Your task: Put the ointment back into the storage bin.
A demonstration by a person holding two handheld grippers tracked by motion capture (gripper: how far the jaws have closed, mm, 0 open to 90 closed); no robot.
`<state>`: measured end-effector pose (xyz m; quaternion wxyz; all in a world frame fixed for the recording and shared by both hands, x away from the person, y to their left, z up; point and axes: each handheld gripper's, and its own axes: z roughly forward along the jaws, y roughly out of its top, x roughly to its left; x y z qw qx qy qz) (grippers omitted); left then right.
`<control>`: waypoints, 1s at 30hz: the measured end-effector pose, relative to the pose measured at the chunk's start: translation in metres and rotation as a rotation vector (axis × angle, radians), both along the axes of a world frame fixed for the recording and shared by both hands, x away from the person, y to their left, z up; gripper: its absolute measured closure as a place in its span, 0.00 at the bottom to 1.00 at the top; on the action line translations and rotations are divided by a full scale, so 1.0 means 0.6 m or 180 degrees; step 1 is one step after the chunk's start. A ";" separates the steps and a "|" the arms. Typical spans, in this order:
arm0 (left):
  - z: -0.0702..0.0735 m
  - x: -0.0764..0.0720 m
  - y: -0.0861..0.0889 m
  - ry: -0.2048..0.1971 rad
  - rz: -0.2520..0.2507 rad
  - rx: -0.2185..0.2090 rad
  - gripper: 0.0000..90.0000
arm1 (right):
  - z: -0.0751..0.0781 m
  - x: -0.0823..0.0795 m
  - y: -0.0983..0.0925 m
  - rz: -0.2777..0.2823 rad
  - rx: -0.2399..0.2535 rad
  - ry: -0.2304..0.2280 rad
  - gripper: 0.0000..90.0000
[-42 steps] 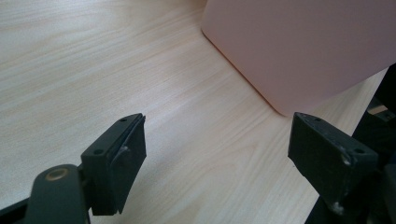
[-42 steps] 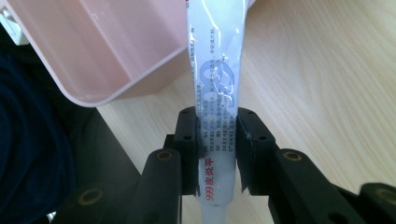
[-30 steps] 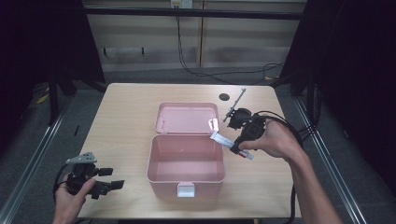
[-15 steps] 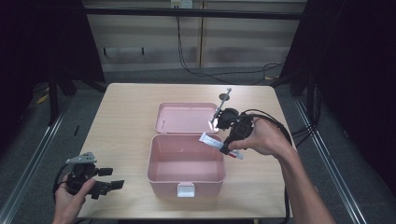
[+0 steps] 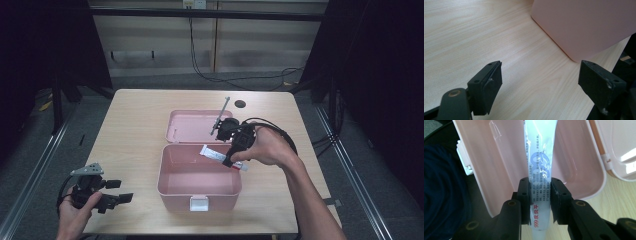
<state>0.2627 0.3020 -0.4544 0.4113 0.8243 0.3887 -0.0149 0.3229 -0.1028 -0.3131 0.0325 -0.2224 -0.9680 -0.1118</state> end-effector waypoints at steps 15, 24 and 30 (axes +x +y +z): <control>0.001 0.000 0.001 -0.0008 -0.0006 0.0003 0.21 | -0.021 0.002 0.039 0.0216 -0.0070 0.0075 0.80; 0.001 0.000 0.000 -0.0008 -0.0004 0.0006 0.21 | -0.043 0.001 0.059 0.0322 -0.0105 0.0158 0.80; 0.000 0.000 -0.001 -0.0012 -0.0002 0.0002 0.21 | -0.061 0.001 0.075 0.0392 -0.0109 0.0219 0.80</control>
